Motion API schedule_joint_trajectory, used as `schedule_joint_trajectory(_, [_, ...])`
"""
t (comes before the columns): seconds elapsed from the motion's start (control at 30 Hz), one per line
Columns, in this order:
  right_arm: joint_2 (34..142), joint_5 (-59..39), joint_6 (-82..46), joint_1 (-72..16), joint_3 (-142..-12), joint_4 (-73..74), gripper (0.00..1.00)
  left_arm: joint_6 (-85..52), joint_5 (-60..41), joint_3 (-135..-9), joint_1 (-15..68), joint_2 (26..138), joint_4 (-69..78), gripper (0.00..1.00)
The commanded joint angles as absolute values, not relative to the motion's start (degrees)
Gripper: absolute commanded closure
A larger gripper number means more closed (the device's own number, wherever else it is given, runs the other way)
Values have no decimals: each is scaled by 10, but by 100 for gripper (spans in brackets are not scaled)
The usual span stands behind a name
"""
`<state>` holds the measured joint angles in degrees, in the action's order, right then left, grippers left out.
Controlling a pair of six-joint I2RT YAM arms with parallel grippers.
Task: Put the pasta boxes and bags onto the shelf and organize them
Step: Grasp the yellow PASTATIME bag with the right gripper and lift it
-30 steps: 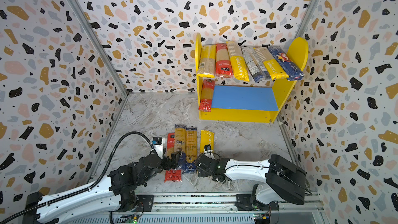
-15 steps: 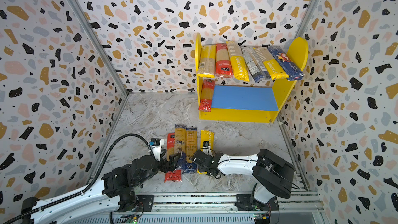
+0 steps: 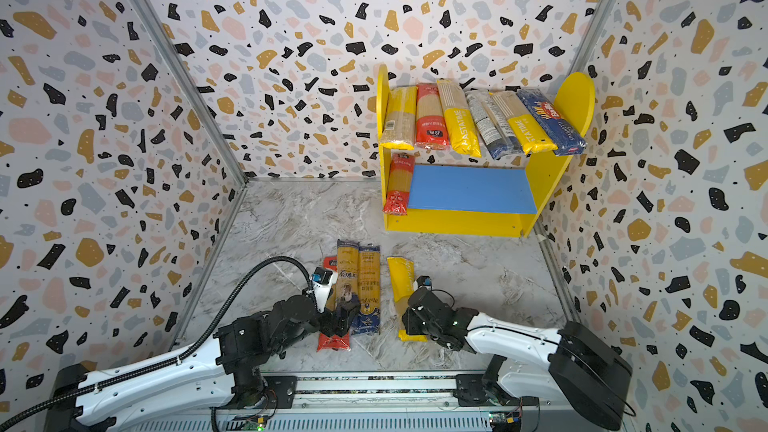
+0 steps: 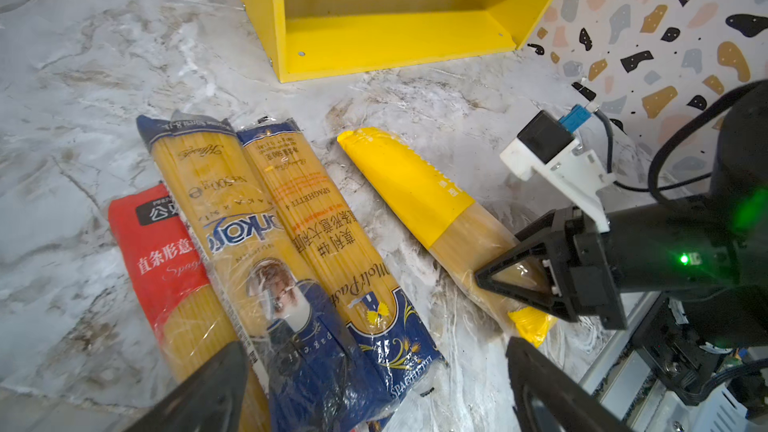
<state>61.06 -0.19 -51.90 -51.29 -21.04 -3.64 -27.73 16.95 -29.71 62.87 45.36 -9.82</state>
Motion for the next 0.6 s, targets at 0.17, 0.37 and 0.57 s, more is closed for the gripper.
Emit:
schedule_joint_trajectory(0.17, [473, -55, -492, -462, -199, -58, 73, -217, 137, -345, 633, 508, -10, 4])
schedule_joint_trajectory(0.37, [445, -76, -491, -451, -194, -58, 75, -212, 134, -356, 633, 537, 16, 4])
schedule_joint_trajectory(0.57, [412, -120, -500, -424, -169, -17, 75, -189, 135, -388, 633, 563, 2, 4])
